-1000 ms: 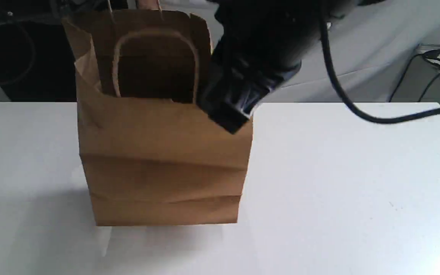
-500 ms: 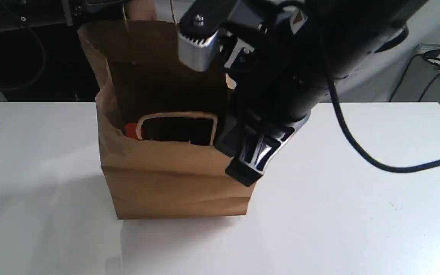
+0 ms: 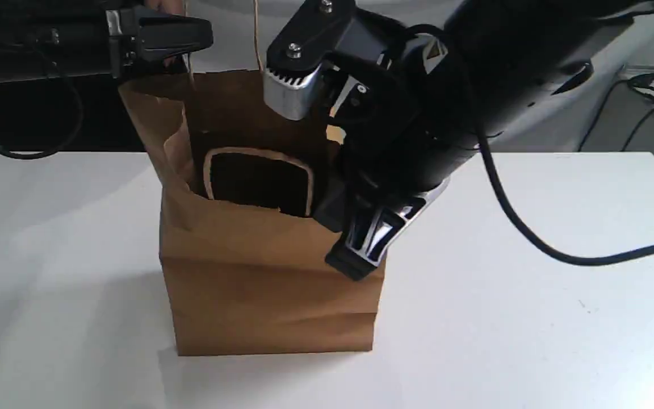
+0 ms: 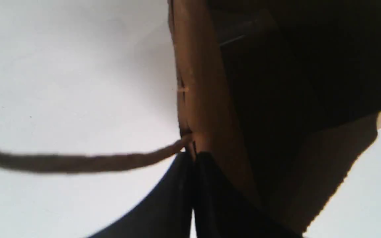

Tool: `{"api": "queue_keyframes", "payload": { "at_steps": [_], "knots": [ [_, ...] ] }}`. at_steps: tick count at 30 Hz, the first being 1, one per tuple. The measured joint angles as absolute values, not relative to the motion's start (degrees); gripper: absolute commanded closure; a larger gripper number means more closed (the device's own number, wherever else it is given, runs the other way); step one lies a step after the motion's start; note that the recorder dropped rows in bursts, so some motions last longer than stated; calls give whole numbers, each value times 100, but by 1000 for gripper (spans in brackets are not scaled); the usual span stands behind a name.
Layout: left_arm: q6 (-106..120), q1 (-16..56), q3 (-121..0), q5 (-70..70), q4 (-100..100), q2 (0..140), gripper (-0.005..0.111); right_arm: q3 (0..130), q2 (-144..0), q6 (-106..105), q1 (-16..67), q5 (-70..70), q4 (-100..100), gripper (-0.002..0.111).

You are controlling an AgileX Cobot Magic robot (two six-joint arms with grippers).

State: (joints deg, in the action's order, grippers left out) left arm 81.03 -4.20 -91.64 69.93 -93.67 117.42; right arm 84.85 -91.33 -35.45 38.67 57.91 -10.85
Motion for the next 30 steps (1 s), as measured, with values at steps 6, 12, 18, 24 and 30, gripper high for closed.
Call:
{"api": "queue_keyframes", "payload": {
  "at_steps": [6, 12, 18, 24, 30],
  "knots": [
    [8011, -420, -9164, 6993, -9448, 11742, 99, 8485, -9133, -3523, 3867, 5646, -1085, 108],
    [7909, -420, -9164, 6993, -9483, 11742, 66, 8485, -9133, -3458, 3867, 5510, -1085, 108],
    [7734, -420, -9164, 6993, -9483, 11742, 48, 8485, -9133, -3434, 3867, 5489, -1085, 108],
    [7725, -420, -9164, 6993, -9495, 11742, 48, 8485, -9133, -3435, 3867, 5466, -1085, 108],
    [7725, -515, -9164, 6993, -9791, 11742, 48, 8485, -9133, -3435, 3867, 5455, -1085, 108]
  ]
}}
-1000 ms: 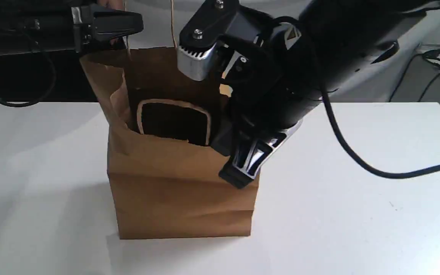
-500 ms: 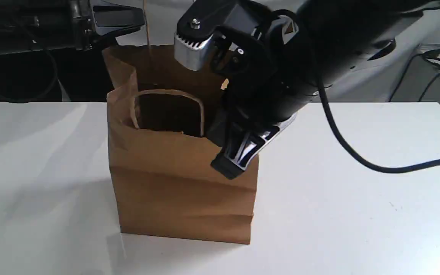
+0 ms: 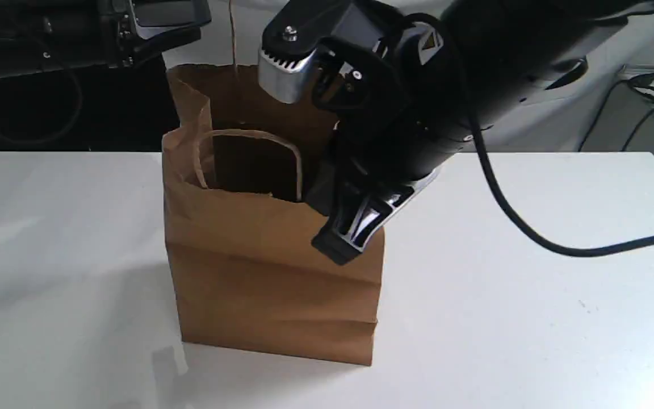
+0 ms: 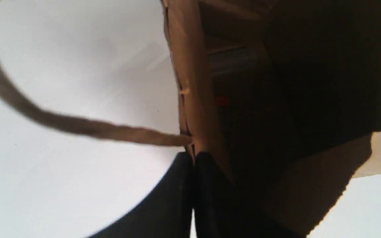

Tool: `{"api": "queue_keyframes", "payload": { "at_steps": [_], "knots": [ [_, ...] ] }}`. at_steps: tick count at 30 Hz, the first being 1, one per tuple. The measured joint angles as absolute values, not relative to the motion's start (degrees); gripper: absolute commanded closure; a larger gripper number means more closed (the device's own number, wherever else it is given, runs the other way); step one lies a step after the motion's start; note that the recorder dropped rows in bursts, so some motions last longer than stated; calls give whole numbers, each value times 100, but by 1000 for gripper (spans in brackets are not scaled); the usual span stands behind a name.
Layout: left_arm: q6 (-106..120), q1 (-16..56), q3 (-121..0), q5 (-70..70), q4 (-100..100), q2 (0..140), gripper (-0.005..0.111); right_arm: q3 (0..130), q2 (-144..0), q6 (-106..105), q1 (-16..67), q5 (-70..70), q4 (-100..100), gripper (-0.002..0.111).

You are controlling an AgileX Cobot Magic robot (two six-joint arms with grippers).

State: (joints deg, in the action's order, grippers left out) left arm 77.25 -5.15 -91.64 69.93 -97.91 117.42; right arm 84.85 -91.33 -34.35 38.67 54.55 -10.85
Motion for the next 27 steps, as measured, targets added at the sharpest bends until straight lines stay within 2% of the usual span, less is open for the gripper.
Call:
{"api": "queue_keyframes", "payload": {
  "at_steps": [15, 16, 23, 27],
  "knots": [
    [7384, -1365, -9164, 6982, -9545, 11718, 48, 8485, -9133, -3197, 3867, 5260, -854, 106],
    [7368, -1412, -9164, 6982, -9493, 11689, 48, 8485, -9133, -3197, 3867, 5251, -827, 103],
    [7317, -1463, -9164, 6984, -9321, 11534, 48, 8485, -9133, -3175, 3867, 5205, -706, 65],
    [7303, -1463, -9164, 6984, -9233, 11534, 48, 8485, -9133, -3175, 3867, 5169, -545, 57]
  ]
}}
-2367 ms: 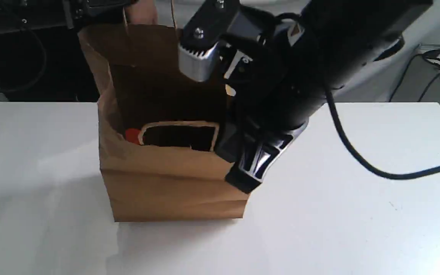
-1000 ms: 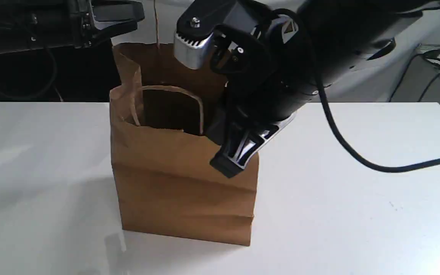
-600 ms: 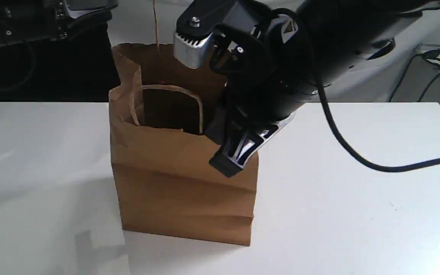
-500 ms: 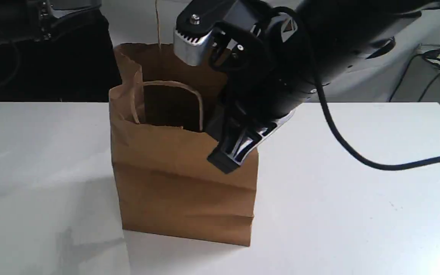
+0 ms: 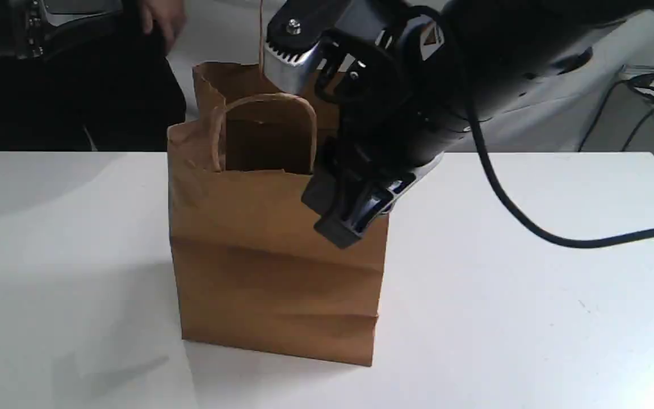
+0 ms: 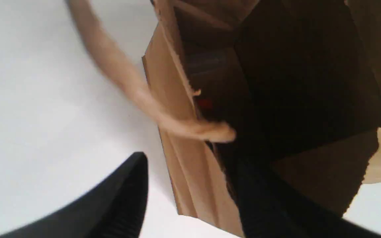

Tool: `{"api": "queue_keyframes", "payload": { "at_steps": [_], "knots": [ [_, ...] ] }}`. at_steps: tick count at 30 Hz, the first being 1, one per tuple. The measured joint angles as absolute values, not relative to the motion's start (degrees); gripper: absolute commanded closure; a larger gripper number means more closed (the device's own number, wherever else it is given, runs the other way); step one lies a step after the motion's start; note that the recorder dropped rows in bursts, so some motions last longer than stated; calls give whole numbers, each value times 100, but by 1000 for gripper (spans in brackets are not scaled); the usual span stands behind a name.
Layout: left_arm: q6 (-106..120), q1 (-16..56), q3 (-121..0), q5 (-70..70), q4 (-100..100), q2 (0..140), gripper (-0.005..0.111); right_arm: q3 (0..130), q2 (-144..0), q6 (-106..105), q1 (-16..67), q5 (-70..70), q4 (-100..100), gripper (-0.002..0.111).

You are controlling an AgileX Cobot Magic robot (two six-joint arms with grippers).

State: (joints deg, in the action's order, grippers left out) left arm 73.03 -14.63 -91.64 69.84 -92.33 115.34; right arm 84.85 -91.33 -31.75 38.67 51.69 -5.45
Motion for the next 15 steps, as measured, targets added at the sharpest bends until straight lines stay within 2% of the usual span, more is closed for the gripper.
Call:
{"api": "queue_keyframes", "payload": {
  "at_steps": [15],
  "knots": [
    [7314, -1463, -9164, 6984, -9195, 11534, 48, 8485, -8752, -3155, 3867, 5039, -191, 56]
  ]
}}
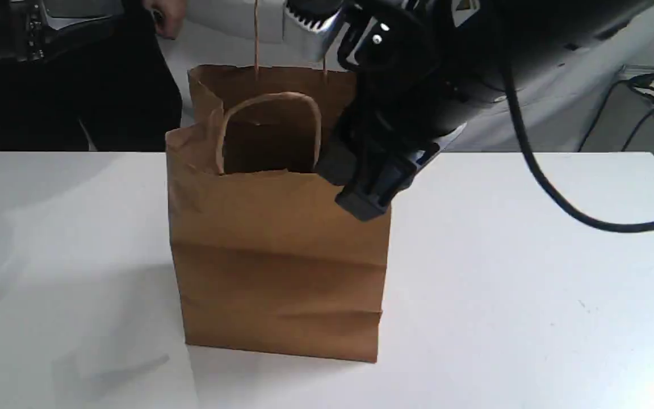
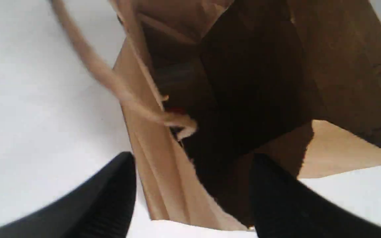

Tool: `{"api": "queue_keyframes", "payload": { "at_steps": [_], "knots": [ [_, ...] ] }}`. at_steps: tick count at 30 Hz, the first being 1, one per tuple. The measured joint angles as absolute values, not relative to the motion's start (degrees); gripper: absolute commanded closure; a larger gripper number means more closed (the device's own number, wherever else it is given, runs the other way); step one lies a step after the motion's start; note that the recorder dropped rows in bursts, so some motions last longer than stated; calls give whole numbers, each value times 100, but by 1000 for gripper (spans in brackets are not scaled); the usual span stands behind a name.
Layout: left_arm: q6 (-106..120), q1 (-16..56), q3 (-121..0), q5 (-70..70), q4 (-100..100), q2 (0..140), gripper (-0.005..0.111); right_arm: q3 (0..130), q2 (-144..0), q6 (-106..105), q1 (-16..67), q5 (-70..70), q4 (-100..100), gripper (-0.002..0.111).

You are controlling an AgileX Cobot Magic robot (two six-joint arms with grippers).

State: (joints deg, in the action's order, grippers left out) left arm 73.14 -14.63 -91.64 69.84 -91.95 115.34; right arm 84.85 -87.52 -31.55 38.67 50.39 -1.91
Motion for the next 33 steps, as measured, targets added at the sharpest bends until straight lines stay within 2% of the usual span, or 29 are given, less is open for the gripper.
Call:
{"api": "queue_keyframes", "payload": {
  "at_steps": [2, 4, 6, 8, 9, 10, 13, 23, 33],
  "knots": [
    [7314, -1463, -9164, 6984, -9195, 11534, 48, 8485, -8663, -3076, 3867, 5039, -154, 57],
    [7314, -1463, -9164, 6984, -9195, 11534, 49, 8485, -8541, -2952, 3867, 5087, -128, 63],
    [7393, -1463, -9164, 6984, -9184, 11524, 58, 8485, -8385, -2886, 3867, 5168, -101, 82],
    [7522, -1463, -9135, 6984, -9172, 11485, 70, 8485, -8232, -2849, 3867, 5169, -75, 100],
    [7632, -1463, -9065, 6984, -9162, 11418, 79, 8485, -8104, -2836, 3867, 5169, -75, 108],
    [7729, -1463, -9008, 6984, -9148, 11354, 84, 8485, -8008, -2817, 3867, 5127, -64, 108],
    [8111, -1463, -8696, 6984, -9148, 11030, 107, 8485, -7606, -2562, 3867, 4787, 0, 108],
    [9665, -1463, -6747, 6769, -9570, 9194, 107, 8263, -6535, -2102, 3867, 3919, 31, 108],
    [10495, -1463, -4933, 4190, -9715, 6296, 107, 6391, -5339, -811, 3867, 1463, 1051, 108]
  ]
}}
